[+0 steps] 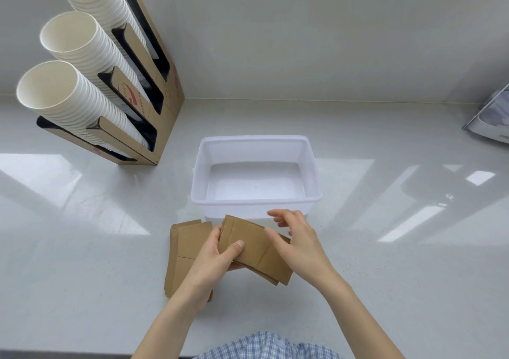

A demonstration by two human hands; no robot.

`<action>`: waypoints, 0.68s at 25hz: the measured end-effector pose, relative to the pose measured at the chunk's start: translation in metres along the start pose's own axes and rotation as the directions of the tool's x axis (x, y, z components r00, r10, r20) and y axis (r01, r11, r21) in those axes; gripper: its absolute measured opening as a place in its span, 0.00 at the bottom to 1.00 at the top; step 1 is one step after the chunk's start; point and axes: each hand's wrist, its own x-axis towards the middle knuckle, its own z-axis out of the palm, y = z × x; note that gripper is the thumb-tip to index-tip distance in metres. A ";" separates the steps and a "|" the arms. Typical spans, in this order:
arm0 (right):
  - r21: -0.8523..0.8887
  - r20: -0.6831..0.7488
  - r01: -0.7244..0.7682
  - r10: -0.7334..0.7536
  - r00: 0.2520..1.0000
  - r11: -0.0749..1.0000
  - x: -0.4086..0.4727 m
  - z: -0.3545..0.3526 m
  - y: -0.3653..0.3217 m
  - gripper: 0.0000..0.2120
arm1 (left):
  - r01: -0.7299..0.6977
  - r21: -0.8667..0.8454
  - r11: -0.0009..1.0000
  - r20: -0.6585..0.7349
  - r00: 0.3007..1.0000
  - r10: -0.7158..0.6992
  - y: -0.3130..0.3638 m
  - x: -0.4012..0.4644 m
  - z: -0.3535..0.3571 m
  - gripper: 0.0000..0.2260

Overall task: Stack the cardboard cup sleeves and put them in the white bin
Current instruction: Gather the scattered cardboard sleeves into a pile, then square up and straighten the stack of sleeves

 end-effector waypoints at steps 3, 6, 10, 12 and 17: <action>0.259 0.136 -0.269 0.241 0.961 0.928 -0.011 -0.006 0.012 0.27 | -0.011 -0.053 0.999 -0.011 1.000 0.011 -0.003 0.003 0.003 0.10; 0.504 0.187 -0.354 0.301 0.935 0.788 -0.015 0.001 0.025 0.27 | -0.015 -0.047 0.999 0.027 0.999 0.017 -0.005 0.006 0.013 0.09; 0.473 -0.026 -0.207 0.248 0.968 0.856 -0.010 -0.004 0.035 0.25 | -0.121 0.199 0.973 0.000 0.992 0.123 -0.010 0.013 0.022 0.10; 0.411 -0.077 -0.132 0.179 0.981 0.902 -0.010 -0.010 0.038 0.24 | -0.169 0.259 0.951 -0.007 0.984 0.177 -0.011 0.017 0.025 0.15; 0.315 -0.136 -0.086 0.135 0.982 0.945 -0.013 -0.007 0.047 0.23 | -0.158 0.459 0.874 -0.010 0.983 0.183 -0.024 0.021 0.039 0.16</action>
